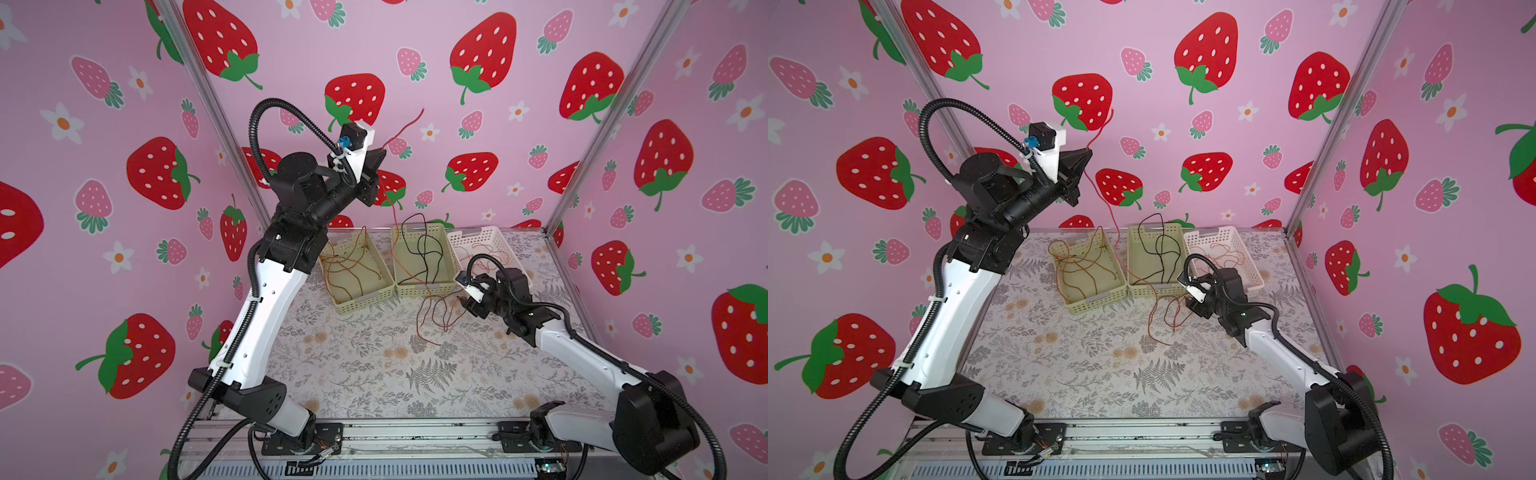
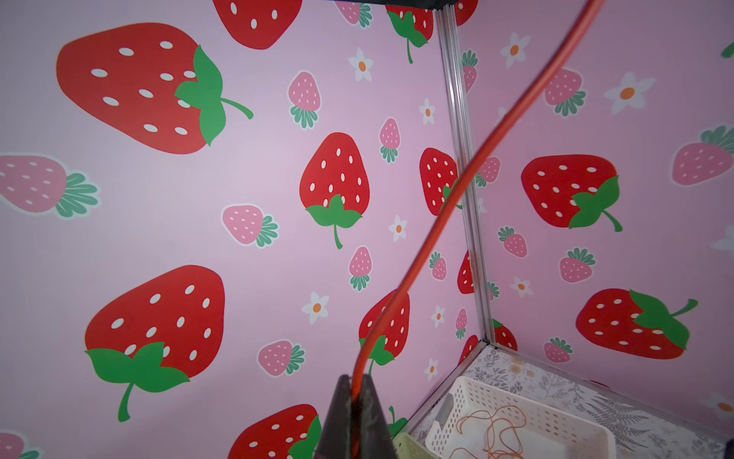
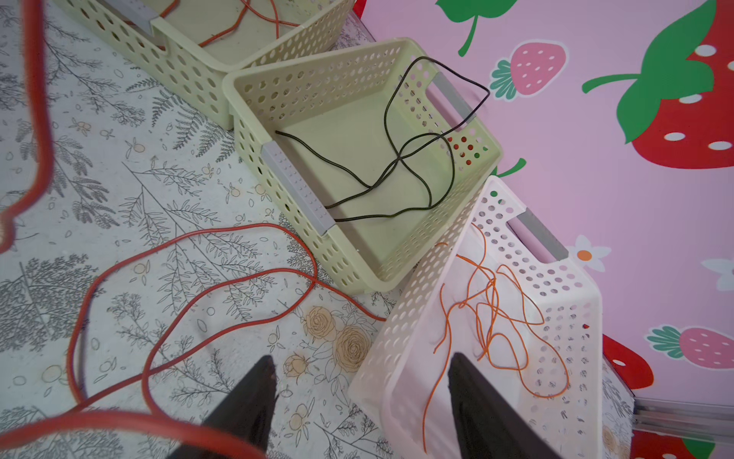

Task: Untangle the cables
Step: 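Lift the red wire high with the left gripper to pull it free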

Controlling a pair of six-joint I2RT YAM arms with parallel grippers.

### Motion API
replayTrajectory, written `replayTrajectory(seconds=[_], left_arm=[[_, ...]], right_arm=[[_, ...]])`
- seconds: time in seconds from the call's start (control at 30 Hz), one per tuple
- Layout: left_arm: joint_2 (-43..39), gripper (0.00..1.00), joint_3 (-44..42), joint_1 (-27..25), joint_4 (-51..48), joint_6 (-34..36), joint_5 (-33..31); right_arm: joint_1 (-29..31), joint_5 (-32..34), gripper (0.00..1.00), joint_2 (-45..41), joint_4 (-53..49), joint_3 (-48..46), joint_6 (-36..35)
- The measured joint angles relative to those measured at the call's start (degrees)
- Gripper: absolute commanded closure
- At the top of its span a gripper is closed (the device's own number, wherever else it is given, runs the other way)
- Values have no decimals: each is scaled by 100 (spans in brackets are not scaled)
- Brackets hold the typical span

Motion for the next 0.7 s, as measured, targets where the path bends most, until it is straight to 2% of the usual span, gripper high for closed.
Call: replayTrajectory(seconds=[0.23,0.33,0.53,0.6,0.7], left_arm=[[953,100,1615,74,-407,820,-374],[1119,100,1967,243,-407,1141,-487],[1102,100,1615,1001,-92,1106,-538],[1075,100,1222,1209,55,1005,-566],[942,100,155,1392,402,804,-577]], right_arm=[[26,-201,42,0,-20,-13,-76],[26,-219,48,0,-4,-33,-103],[26,-334,67,-2,63,-42,-131],[26,-380,71,0,72,-39,-146],[26,-435,72,2,72,-33,-138]])
